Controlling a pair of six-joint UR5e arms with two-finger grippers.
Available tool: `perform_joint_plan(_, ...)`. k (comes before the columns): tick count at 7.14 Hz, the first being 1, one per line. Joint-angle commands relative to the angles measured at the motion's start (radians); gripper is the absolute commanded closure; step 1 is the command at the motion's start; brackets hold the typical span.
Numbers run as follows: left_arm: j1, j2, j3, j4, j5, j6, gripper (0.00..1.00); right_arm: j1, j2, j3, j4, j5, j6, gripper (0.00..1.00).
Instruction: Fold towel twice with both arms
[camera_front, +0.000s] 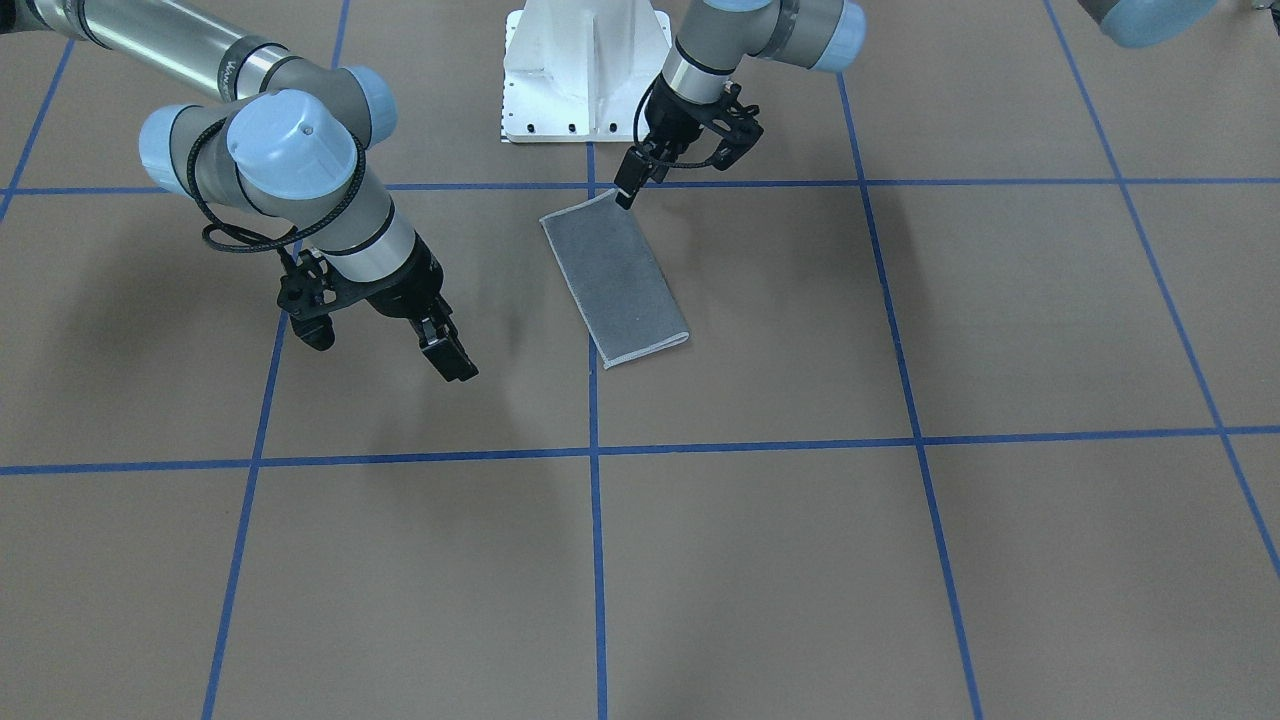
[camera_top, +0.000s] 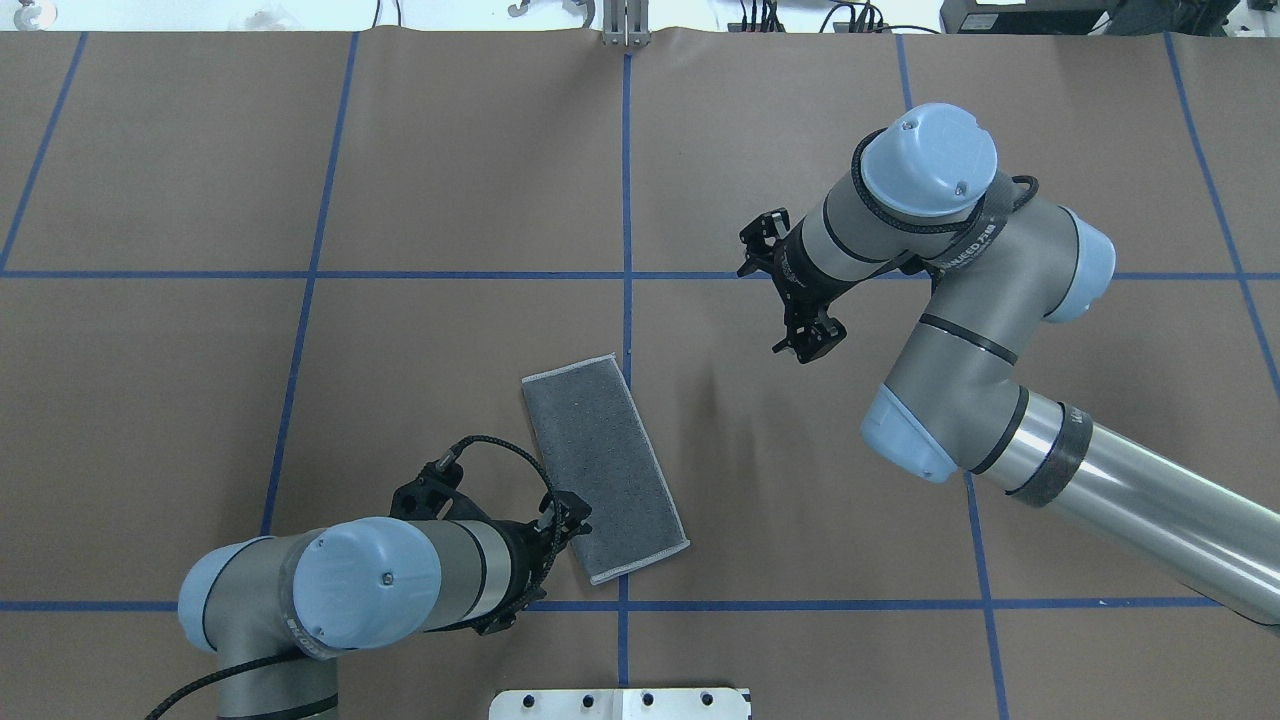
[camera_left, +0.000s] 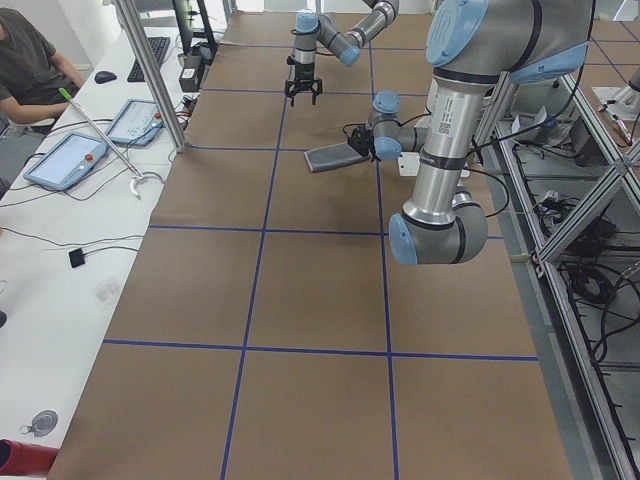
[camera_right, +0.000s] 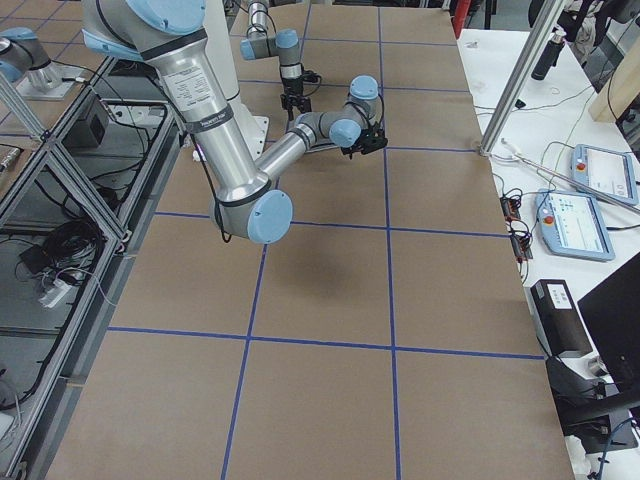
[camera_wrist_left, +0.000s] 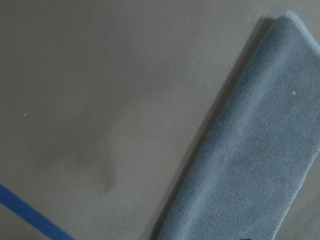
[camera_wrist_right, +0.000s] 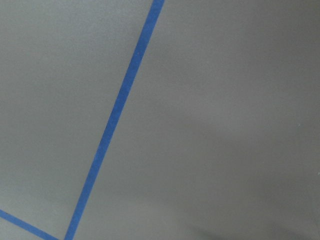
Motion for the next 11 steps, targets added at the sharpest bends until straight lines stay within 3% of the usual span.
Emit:
perform_joint_plan(1,0.038,-0.010,0.019,0.001,0.026,-0.022,0.18,0.000,0.001,-0.001,-0.001,0.000,0.001,0.00)
perform_joint_plan(4,0.040,-0.033,0.054,-0.003,0.049,-0.013,0.22,-0.003,-0.002,0.001,0.000,0.000,0.007,0.00)
perform_joint_plan(7,0.038,-0.059,0.097,-0.032,0.068,-0.013,0.33,-0.007,-0.008,-0.001,0.002,0.000,0.007,0.00)
perform_joint_plan(10,0.040,-0.066,0.099,-0.032,0.069,-0.019,0.47,-0.017,-0.005,-0.002,0.000,-0.001,0.012,0.00)
perform_joint_plan(11,0.040,-0.066,0.096,-0.032,0.069,-0.020,0.57,-0.019,-0.004,-0.002,0.000,-0.003,0.012,0.00)
